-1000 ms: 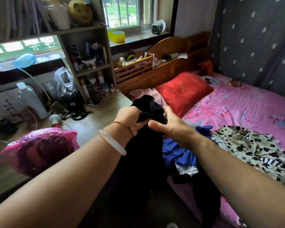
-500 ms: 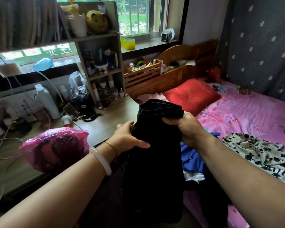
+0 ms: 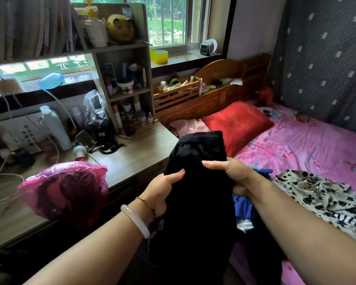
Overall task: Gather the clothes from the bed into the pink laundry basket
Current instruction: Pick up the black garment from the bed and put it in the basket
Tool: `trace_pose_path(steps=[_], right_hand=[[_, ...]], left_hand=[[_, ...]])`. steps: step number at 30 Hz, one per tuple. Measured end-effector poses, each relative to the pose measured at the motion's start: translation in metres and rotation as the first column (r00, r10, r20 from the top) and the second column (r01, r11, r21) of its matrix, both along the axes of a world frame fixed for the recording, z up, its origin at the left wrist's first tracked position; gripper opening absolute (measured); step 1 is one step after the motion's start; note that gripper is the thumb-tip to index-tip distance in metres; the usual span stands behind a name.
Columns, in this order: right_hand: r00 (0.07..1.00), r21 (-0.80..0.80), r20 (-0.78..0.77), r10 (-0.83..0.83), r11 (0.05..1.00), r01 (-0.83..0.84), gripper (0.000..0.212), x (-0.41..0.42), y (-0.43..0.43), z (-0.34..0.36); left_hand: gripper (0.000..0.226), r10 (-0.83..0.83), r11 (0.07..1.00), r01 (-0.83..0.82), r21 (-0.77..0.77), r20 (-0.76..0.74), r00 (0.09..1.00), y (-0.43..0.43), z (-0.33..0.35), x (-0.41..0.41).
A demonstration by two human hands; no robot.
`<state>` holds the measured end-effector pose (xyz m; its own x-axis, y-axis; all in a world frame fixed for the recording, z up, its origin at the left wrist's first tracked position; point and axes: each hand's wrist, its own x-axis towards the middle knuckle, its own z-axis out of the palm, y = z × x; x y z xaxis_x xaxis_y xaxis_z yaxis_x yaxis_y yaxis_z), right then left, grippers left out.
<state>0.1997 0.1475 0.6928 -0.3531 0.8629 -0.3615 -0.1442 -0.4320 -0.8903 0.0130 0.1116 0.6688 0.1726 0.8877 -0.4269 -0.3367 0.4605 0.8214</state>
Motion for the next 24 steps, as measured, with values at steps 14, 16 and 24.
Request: trace_pose_path(steps=[14,16,24], right_hand=[[0.667,0.347,0.727,0.166,0.749,-0.565,0.047,-0.007,0.012,-0.018],[0.712,0.306,0.674,0.198,0.803,-0.512,0.032,-0.005,0.02,-0.016],[0.91,0.143,0.233,0.343,0.913,-0.381,0.022,0.002,0.047,0.01]], left_hand=[[0.032,-0.14,0.987,0.133,-0.094,-0.076,0.987,0.022,0.009,0.002],[0.045,-0.124,0.981,0.16,0.113,-0.273,0.954,0.025,0.001,-0.008],[0.036,-0.294,0.901,0.388,0.192,-0.387,0.874,-0.001,-0.03,-0.013]])
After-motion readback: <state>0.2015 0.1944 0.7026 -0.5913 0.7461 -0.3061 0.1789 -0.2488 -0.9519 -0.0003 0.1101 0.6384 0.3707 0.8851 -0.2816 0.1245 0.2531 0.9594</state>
